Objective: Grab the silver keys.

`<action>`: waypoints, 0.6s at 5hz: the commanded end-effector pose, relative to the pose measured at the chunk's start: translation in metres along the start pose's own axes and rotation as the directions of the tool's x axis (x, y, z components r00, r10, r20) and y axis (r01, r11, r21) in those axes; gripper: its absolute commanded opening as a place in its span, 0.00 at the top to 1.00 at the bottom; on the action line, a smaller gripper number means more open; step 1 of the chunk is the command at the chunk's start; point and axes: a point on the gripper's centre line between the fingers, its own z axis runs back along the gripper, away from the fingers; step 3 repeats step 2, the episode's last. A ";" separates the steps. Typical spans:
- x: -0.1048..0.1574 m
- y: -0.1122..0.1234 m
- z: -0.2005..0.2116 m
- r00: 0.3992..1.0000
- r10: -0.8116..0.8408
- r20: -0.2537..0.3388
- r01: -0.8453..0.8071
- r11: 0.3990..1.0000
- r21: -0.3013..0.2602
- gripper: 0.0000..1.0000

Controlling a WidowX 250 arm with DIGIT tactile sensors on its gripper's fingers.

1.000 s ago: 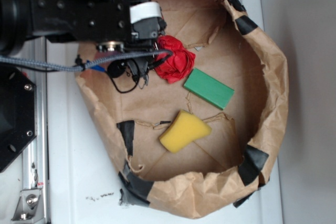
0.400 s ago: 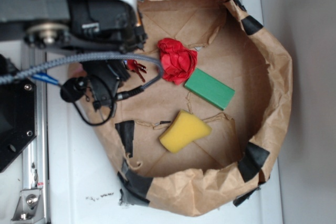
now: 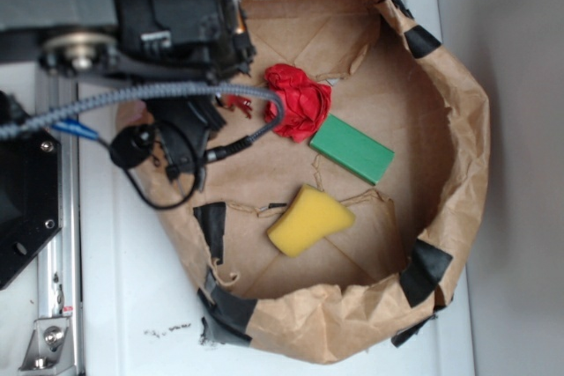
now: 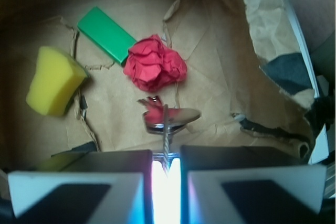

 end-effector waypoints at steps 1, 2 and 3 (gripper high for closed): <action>0.015 -0.003 0.001 1.000 -0.029 0.006 0.028 0.998 0.052 1.00; 0.014 -0.004 -0.005 0.999 -0.025 0.032 0.022 0.996 0.085 1.00; 0.014 -0.004 -0.005 0.999 -0.025 0.032 0.022 0.996 0.085 1.00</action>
